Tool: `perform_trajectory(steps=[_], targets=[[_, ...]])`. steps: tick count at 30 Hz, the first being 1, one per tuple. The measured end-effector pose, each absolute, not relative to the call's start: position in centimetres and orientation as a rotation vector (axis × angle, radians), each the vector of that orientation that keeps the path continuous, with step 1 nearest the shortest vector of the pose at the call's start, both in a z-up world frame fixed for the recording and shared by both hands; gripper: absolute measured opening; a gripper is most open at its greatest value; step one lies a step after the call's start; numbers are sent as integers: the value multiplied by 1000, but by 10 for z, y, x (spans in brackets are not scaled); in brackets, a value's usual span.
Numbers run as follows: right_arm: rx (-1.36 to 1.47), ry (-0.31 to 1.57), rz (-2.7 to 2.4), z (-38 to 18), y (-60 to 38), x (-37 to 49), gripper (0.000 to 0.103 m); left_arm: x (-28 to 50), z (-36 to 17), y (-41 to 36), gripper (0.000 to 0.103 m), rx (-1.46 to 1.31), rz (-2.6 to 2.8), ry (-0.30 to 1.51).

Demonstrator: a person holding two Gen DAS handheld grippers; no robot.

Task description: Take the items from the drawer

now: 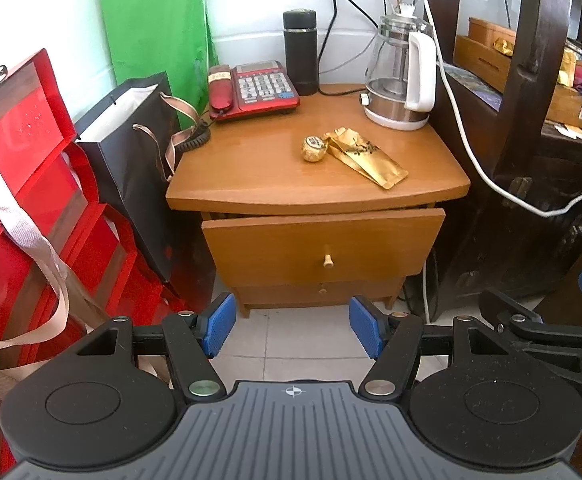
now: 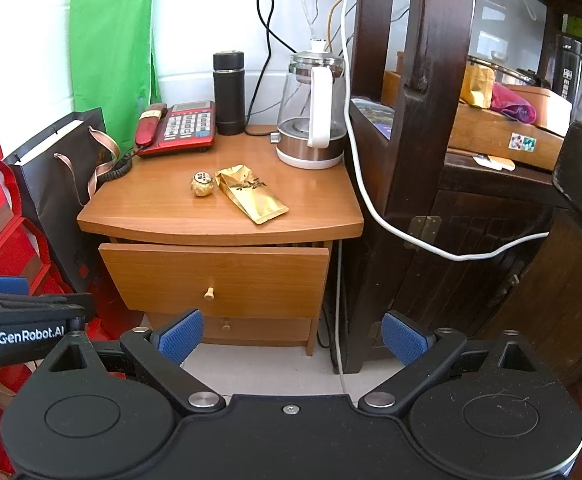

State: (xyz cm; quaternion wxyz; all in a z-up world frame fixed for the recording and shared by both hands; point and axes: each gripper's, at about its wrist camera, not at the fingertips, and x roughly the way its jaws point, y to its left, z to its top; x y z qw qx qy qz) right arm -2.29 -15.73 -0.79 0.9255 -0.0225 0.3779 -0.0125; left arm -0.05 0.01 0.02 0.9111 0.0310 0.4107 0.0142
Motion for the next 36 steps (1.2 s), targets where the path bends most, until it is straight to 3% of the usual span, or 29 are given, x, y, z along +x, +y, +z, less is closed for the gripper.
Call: perform_trajectory(steps=[36], targets=[[-58, 729, -5, 6, -150, -43, 96, -30, 16, 3, 67, 20, 73, 818]])
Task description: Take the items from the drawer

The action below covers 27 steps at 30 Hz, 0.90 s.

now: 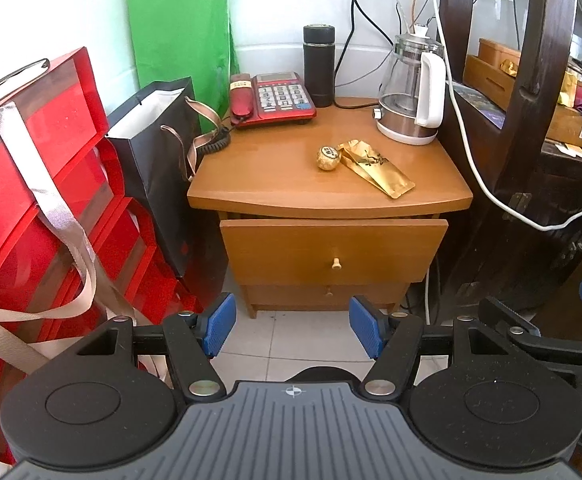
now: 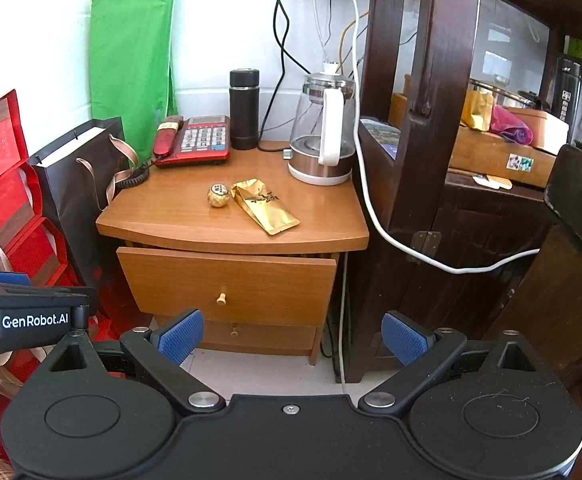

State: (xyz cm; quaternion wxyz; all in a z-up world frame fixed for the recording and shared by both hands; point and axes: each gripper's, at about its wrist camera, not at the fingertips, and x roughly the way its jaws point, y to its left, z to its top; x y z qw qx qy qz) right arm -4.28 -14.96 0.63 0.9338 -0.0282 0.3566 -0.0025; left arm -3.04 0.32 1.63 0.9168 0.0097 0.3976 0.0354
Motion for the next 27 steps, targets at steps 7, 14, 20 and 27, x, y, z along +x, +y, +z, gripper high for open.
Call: perform_trajectory(steps=[7, 14, 20, 27], targets=[[-57, 733, -3, 4, -148, -42, 96, -22, 14, 4, 67, 18, 74, 826], [-58, 744, -1, -1, -147, -35, 96, -12, 10, 5, 67, 17, 75, 844], [-46, 761, -1, -3, -150, -21, 96, 3, 9, 4, 67, 16, 70, 866], [-43, 778, 0, -5, -151, -1, 96, 23, 9, 2, 67, 14, 63, 888]])
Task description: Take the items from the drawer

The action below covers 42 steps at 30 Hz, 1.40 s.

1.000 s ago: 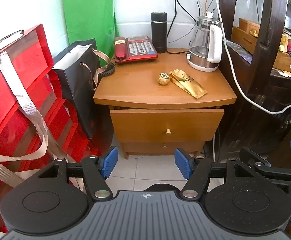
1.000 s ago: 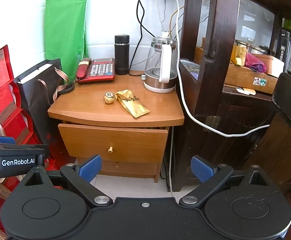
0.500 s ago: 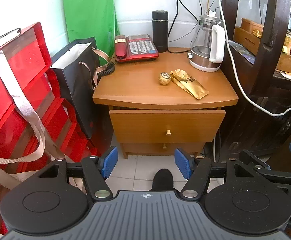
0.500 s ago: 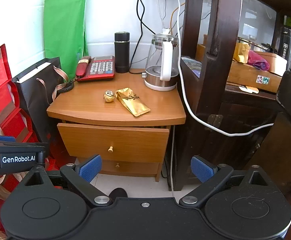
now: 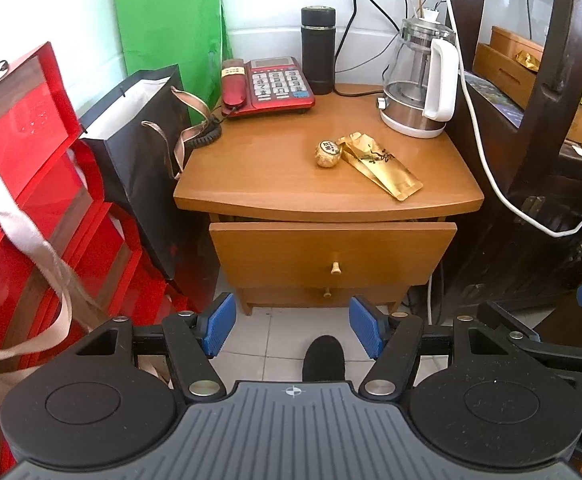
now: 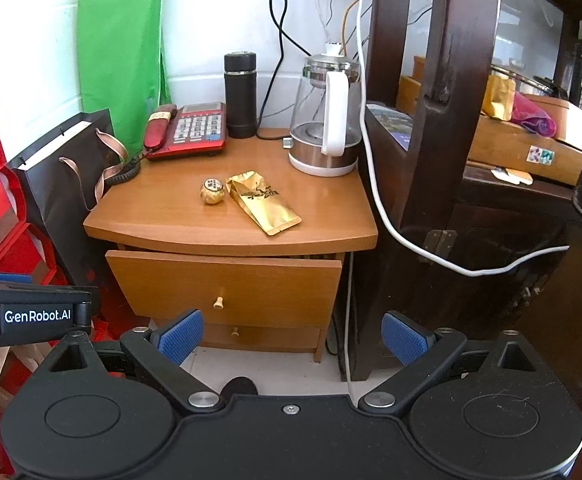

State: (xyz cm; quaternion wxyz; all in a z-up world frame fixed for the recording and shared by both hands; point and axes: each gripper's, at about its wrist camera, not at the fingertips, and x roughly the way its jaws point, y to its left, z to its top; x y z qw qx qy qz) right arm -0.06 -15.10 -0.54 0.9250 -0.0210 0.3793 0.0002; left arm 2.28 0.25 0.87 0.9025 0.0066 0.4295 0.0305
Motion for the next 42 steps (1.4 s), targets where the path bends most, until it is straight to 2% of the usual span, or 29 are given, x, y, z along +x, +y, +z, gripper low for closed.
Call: perform_trajectory(steps=[42], targets=[[-79, 887, 64, -42, -137, 91, 95, 117, -29, 24, 66, 1, 107, 1067]])
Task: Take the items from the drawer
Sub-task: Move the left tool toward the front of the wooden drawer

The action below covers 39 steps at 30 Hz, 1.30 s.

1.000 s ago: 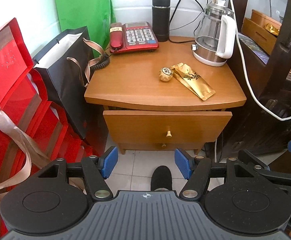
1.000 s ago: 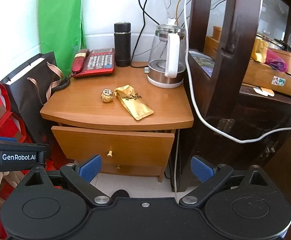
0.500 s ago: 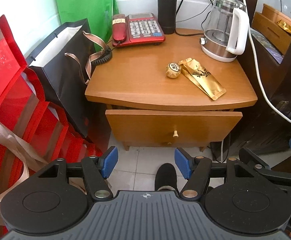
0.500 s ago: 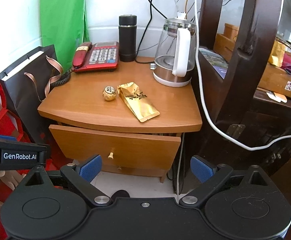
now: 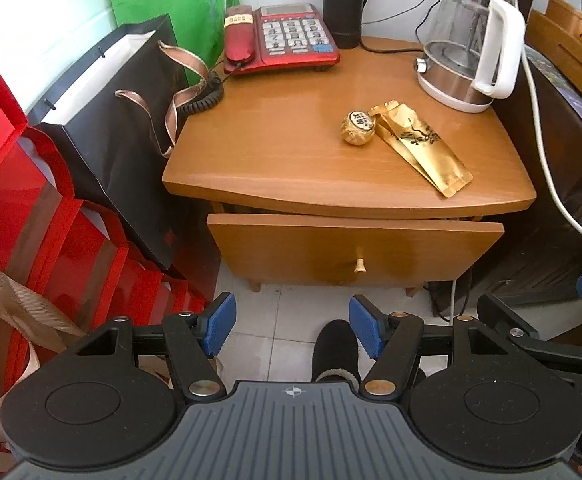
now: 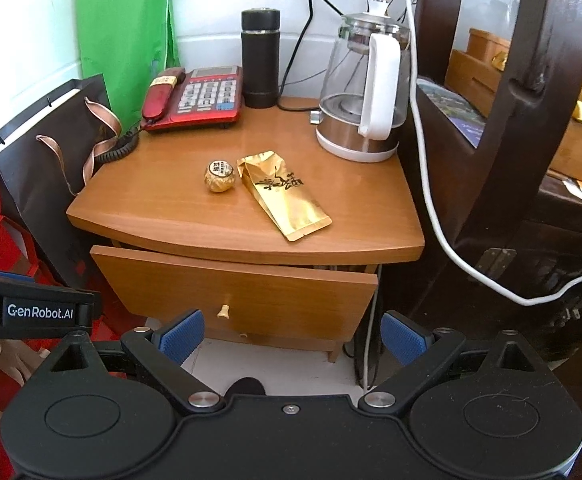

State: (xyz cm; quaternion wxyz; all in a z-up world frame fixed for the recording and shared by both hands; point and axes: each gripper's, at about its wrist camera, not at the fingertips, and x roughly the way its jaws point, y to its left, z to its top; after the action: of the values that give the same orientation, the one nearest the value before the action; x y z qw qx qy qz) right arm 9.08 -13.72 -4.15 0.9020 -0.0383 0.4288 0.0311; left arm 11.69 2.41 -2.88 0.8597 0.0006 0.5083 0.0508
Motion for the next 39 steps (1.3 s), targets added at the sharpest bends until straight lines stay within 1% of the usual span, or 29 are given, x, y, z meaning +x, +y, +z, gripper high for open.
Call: perform_trajectory(steps=[13, 34, 39], targets=[[-68, 922, 75, -60, -142, 114, 94, 144, -48, 23, 66, -9, 112, 1109], [-79, 958, 99, -85, -138, 147, 91, 178, -73, 24, 67, -24, 128, 1152], [-81, 963, 108, -90, -138, 154, 88, 184, -76, 24, 67, -26, 133, 1155]])
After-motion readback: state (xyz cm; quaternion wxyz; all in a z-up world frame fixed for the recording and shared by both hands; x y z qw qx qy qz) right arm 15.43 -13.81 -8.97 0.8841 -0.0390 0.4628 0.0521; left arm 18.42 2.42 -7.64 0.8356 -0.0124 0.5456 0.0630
